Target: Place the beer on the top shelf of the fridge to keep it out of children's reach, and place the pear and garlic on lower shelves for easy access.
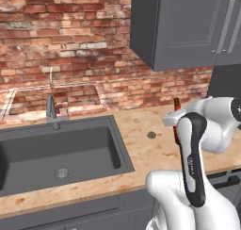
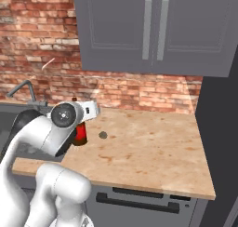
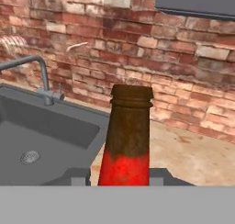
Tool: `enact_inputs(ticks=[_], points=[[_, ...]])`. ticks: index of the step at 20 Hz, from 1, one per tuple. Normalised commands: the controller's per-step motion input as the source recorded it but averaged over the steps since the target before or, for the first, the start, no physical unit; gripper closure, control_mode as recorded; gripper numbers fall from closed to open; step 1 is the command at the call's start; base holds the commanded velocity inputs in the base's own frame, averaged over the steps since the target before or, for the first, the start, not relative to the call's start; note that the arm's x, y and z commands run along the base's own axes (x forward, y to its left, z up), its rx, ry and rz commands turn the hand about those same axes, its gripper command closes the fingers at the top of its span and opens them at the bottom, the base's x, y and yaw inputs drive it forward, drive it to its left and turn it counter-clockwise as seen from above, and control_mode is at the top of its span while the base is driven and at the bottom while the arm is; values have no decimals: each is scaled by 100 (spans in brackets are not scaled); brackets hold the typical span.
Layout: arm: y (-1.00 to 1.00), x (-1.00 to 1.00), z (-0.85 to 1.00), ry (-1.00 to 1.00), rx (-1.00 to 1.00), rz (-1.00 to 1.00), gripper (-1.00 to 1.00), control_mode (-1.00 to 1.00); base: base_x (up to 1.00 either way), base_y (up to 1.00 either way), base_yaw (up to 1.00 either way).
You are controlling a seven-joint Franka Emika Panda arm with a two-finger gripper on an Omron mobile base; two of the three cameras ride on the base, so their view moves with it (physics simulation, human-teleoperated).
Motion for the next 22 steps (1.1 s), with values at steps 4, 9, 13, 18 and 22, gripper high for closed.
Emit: enact_inputs(ticks=[4, 9, 13, 18, 22], points=[[29, -29, 81, 1, 0, -37, 100, -100, 0, 0, 0], [-2, -7, 50, 3, 0, -16, 100, -100, 0, 0, 0], [-25, -18, 0, -5, 0, 0, 100, -100, 0, 0, 0], [-5, -42, 5, -12, 0, 0, 100, -100, 0, 0, 0], [4, -36, 42, -5, 0, 0, 100, -100, 0, 0, 0]])
